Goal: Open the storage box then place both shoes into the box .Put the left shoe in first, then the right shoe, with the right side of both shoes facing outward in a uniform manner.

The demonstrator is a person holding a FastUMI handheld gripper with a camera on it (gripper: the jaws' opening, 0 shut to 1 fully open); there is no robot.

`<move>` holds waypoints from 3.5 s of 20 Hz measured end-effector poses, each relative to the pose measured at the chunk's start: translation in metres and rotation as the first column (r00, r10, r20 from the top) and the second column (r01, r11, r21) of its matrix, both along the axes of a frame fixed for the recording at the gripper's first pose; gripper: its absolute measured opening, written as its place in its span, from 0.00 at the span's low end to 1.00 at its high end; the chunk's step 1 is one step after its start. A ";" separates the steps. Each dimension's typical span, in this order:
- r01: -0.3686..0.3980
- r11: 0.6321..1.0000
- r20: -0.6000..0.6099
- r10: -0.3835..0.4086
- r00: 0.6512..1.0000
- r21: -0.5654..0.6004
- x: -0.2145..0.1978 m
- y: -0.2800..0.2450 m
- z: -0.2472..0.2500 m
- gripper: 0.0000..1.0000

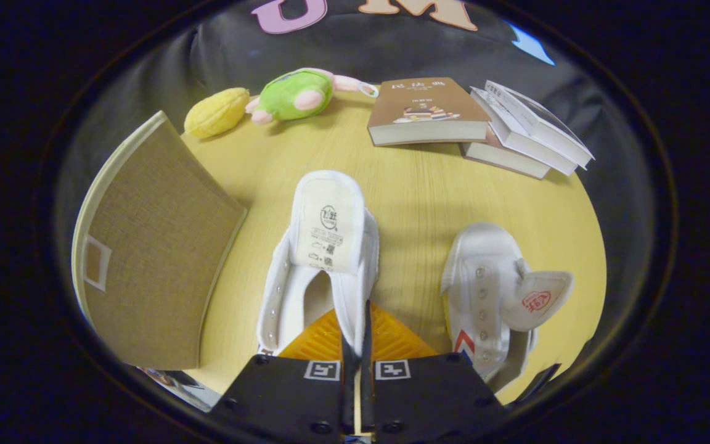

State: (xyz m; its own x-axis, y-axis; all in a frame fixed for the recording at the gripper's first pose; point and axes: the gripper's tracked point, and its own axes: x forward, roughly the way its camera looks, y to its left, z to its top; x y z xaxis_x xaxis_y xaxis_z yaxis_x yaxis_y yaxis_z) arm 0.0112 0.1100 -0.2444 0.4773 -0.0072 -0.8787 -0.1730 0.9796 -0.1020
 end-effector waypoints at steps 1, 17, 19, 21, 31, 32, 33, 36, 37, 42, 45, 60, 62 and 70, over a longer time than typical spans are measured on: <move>-0.005 1.000 0.000 0.005 1.000 0.008 0.000 0.003 0.000 0.07; 0.021 0.985 0.107 -0.040 0.993 0.171 -0.015 0.050 0.114 0.05; 0.020 0.981 0.125 -0.045 0.991 0.195 -0.016 0.065 0.137 0.05; 0.018 0.975 0.134 -0.048 0.990 0.220 -0.015 0.080 0.154 0.05; -0.027 0.918 0.057 0.004 0.998 0.396 -0.021 0.201 0.173 0.05; -0.013 0.914 0.039 -0.003 0.999 0.406 -0.020 0.212 0.168 0.05; 0.004 0.910 0.020 -0.014 1.000 0.415 -0.017 0.222 0.162 0.05; 0.063 0.906 -0.039 -0.052 0.998 0.418 -0.015 0.241 0.149 0.05; 0.069 0.906 -0.053 -0.052 0.997 0.419 -0.015 0.245 0.149 0.05; 0.126 0.896 -0.027 -0.127 0.992 0.426 -0.003 0.248 0.168 0.05; 0.173 0.890 -0.046 -0.169 0.984 0.423 -0.007 0.254 0.160 0.05; 0.435 0.822 -0.169 -0.401 0.900 0.368 -0.029 0.259 0.074 0.07; 0.436 0.832 -0.155 -0.408 0.900 0.343 -0.026 0.255 0.065 0.07; 0.412 0.829 -0.244 -0.340 0.908 0.378 -0.036 0.288 0.041 0.23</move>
